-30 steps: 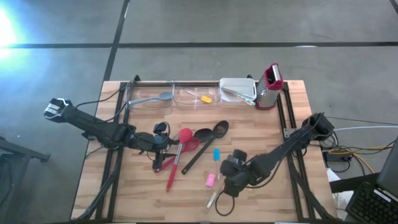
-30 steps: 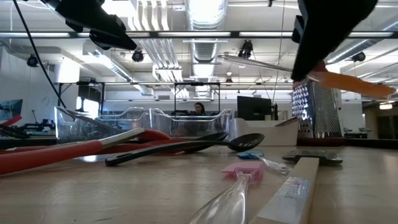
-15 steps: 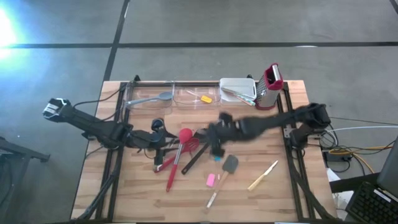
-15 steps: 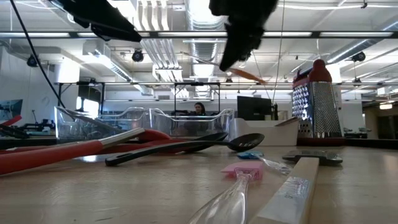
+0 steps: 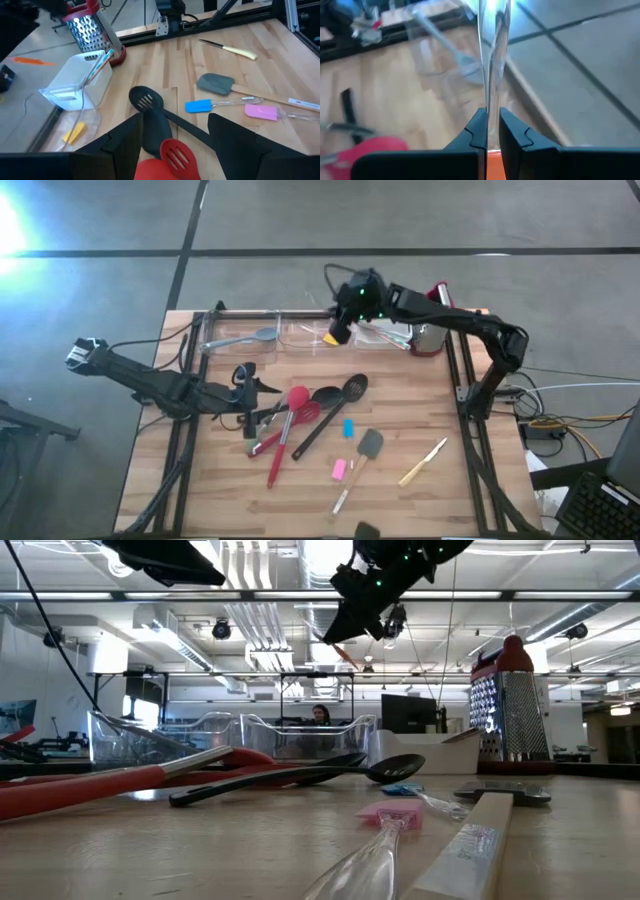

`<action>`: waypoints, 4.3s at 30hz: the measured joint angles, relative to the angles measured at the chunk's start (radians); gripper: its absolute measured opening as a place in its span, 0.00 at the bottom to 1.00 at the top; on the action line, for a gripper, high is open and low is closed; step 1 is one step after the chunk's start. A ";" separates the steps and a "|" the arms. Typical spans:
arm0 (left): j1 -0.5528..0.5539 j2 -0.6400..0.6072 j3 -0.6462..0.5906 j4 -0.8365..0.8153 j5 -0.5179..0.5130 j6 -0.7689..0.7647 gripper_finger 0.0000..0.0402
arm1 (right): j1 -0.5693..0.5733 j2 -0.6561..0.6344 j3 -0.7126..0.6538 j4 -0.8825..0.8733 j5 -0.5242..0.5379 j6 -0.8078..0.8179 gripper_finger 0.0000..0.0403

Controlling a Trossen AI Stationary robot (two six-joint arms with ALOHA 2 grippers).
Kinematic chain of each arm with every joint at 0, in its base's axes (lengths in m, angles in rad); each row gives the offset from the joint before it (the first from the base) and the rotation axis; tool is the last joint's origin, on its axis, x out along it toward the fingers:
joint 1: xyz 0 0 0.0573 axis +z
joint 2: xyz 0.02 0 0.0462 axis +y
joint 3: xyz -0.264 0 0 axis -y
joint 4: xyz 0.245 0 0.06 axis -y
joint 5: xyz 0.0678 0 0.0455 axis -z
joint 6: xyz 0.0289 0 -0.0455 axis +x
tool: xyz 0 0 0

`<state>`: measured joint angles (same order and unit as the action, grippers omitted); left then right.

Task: Pick & Place Kitchen Items
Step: Put the orange spatula into the right transparent bin, then put the red serving spoon into the left transparent bin

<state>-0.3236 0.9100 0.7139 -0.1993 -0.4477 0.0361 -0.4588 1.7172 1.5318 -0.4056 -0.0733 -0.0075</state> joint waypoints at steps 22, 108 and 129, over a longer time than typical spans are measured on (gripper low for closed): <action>0.006 -0.009 0.000 0.031 -0.089 0.089 0.57 | -0.075 0.579 0.618 -0.443 -0.062 -0.089 0.03; -0.201 0.268 0.000 -0.051 -0.175 -0.710 0.49 | 0.500 0.097 0.786 -1.165 0.291 0.200 0.14; -0.182 0.503 0.062 -0.156 -0.208 -1.131 0.49 | 0.621 -0.120 0.336 -1.166 0.311 0.353 0.08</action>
<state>-0.5055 1.4130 0.7757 -0.3555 -0.6557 -1.0952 0.1624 1.5975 1.8680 -1.5721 0.2375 0.3455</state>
